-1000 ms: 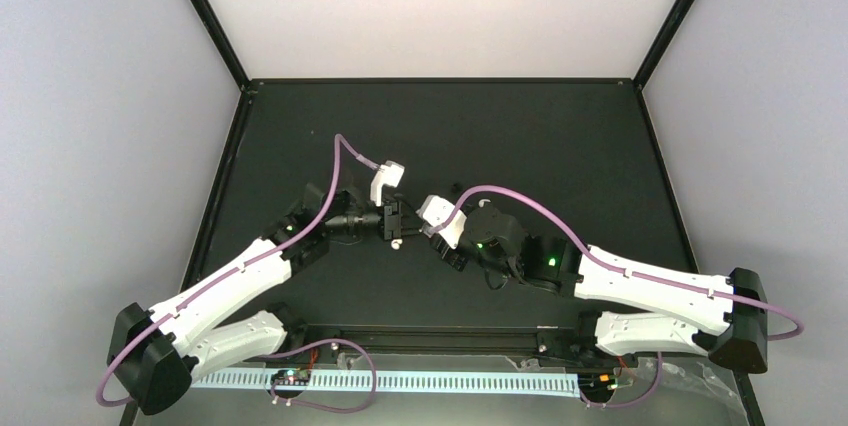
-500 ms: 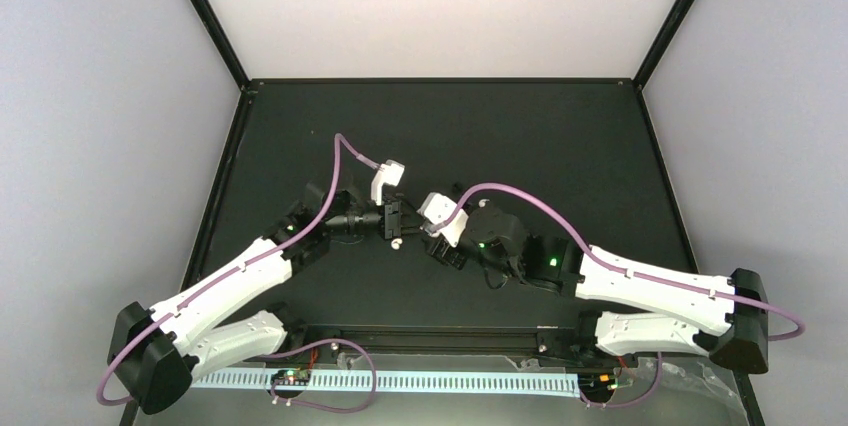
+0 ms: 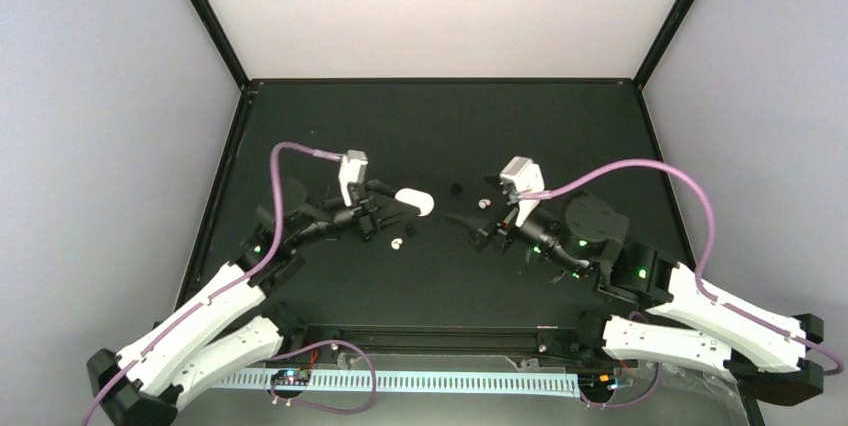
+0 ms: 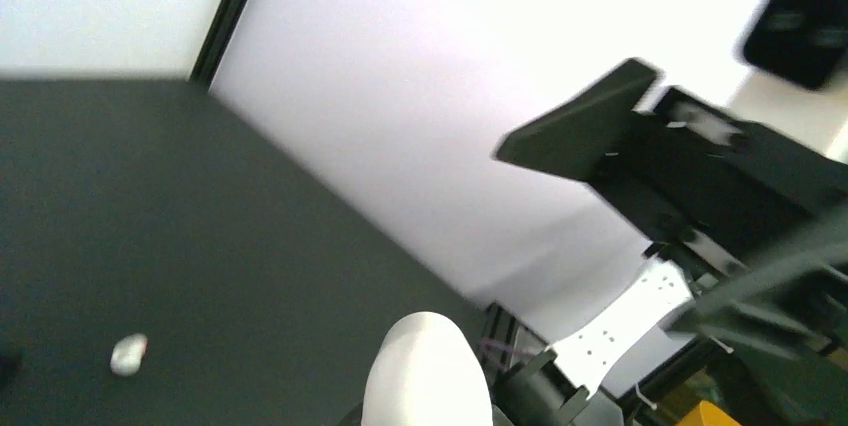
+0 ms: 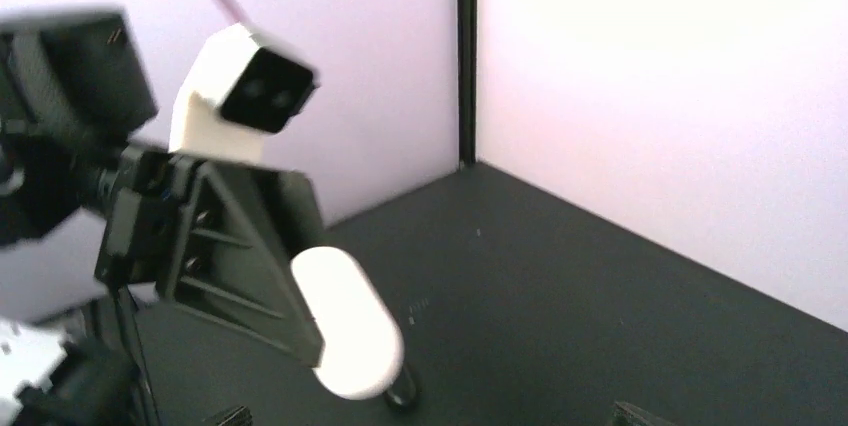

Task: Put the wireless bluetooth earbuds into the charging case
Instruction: Pick up the charging case at the center of the board.

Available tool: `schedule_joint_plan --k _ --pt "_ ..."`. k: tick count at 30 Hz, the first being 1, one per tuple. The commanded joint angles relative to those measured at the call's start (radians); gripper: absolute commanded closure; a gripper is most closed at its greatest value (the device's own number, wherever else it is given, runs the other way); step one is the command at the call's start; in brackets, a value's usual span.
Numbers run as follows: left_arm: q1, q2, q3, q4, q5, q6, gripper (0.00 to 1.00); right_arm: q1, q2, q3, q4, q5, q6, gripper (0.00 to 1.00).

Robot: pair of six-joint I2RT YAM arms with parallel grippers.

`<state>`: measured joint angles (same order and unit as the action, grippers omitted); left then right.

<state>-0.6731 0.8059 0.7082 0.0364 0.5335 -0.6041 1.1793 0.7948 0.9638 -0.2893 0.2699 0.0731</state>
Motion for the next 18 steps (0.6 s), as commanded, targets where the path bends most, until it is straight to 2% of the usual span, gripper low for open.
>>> schedule_joint_plan --k 1,6,10,18 --pt "0.006 -0.123 -0.08 0.294 0.031 0.051 0.99 -0.054 -0.017 0.007 0.068 -0.118 0.136 0.07" --pt "0.003 -0.236 -0.205 0.546 0.075 0.079 0.98 -0.097 -0.006 0.027 0.147 -0.309 0.209 0.07" --pt "0.004 -0.295 -0.22 0.505 0.053 0.123 0.98 -0.098 0.053 0.096 0.129 -0.443 0.208 0.08" --pt "0.004 -0.291 -0.186 0.478 0.199 0.157 0.98 -0.099 0.167 0.166 0.097 -0.551 0.185 0.1"
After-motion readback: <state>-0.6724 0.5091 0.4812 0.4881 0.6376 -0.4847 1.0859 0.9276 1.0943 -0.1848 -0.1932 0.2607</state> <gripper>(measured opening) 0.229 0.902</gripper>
